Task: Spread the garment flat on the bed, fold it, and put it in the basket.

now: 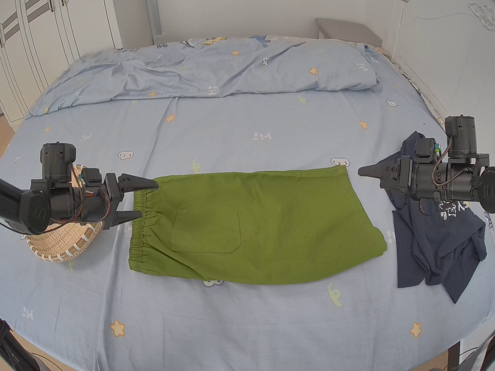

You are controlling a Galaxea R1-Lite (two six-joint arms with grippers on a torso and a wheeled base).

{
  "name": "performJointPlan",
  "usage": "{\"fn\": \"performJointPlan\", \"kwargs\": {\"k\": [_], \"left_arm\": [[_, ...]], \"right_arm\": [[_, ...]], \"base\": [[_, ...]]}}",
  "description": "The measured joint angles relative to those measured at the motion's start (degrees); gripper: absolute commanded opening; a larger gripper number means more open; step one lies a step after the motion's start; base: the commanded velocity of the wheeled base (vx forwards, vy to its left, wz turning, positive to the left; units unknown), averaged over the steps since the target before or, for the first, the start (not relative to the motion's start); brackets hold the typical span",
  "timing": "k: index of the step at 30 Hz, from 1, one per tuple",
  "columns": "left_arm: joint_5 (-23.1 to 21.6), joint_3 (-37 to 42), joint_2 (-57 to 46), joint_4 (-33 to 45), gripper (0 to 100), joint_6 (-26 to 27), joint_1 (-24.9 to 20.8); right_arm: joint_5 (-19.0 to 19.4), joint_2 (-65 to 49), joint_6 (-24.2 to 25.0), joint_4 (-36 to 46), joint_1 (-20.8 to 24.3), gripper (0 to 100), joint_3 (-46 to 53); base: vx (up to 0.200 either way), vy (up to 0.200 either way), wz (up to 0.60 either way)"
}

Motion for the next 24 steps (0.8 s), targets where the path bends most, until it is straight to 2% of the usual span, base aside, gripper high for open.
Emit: {"fn": "performJointPlan", "kwargs": {"k": [4,8,11,16,24], "left_arm": [[0.22,6.88,-4.16,-1.19,100,1.58,0.17],[0.22,13.26,-5.89,-5.08,100,9.09,1.74],[0.13,15.45,-5.21,-6.40,100,11.96,2.89],[0.49,16.80,-1.78,-7.44,100,14.81,4.27],[0.68,15.80,2.55,-8.92,100,15.25,4.19]], "right_arm": [[0.07,-2.07,0.01,-0.24,0.00,100,1.23],[0.05,-3.95,0.06,-0.35,0.94,100,2.89],[0.00,-4.88,0.04,-0.40,1.68,100,3.77],[-0.22,-6.07,0.04,-0.44,3.06,100,5.03],[-0.44,-6.73,-0.02,-0.46,3.88,100,5.58]], "base": [[0.000,0.000,0.00],[0.000,0.000,0.00],[0.000,0.000,0.00],[0.000,0.000,0.00],[0.000,0.000,0.00]]}}
